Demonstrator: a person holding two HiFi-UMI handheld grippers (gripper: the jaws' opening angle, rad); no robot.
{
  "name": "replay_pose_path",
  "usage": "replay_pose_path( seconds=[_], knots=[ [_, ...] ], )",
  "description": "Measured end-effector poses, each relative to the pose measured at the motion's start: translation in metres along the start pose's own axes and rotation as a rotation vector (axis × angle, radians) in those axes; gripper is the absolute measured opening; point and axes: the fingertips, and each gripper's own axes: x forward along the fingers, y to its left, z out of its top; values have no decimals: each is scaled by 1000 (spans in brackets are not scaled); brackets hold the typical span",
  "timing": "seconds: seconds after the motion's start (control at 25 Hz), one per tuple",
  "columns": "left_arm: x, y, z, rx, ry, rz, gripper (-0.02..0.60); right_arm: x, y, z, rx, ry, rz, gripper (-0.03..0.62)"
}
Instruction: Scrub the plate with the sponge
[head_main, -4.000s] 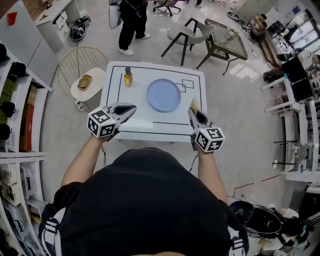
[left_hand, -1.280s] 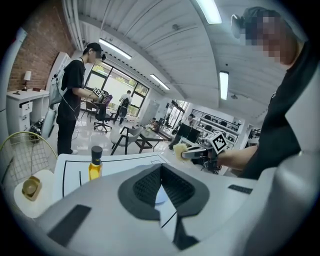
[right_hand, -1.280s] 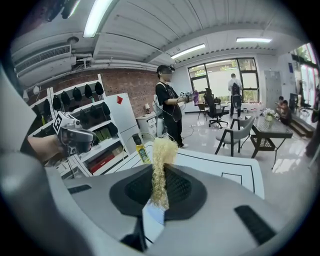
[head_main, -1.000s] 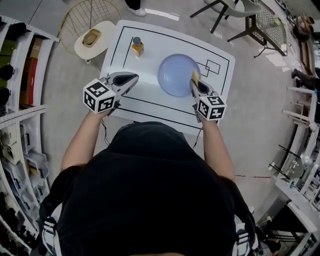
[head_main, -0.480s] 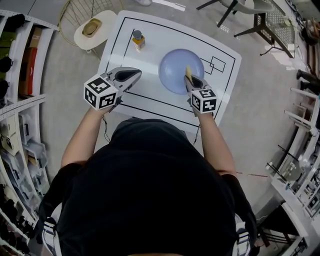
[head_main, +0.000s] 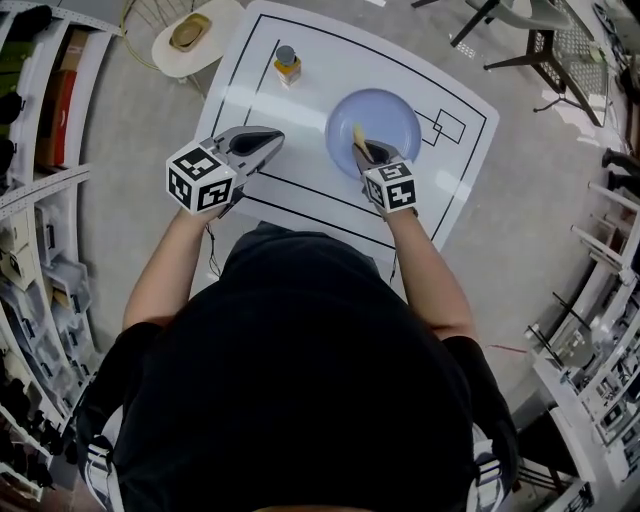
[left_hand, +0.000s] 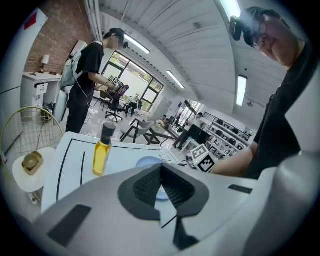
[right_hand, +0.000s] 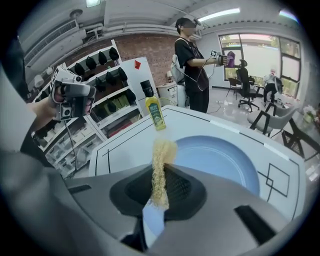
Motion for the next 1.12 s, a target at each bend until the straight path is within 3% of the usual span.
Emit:
replay_pose_path(
  seconds=[0.64,1.12],
  knots=[
    [4,8,-20,-49,20,19,8,42,1,-39,-57,139,63,37],
    [4,12,-24,-57,24,24,8,49,3,-46,-66,159,69,37]
  ],
)
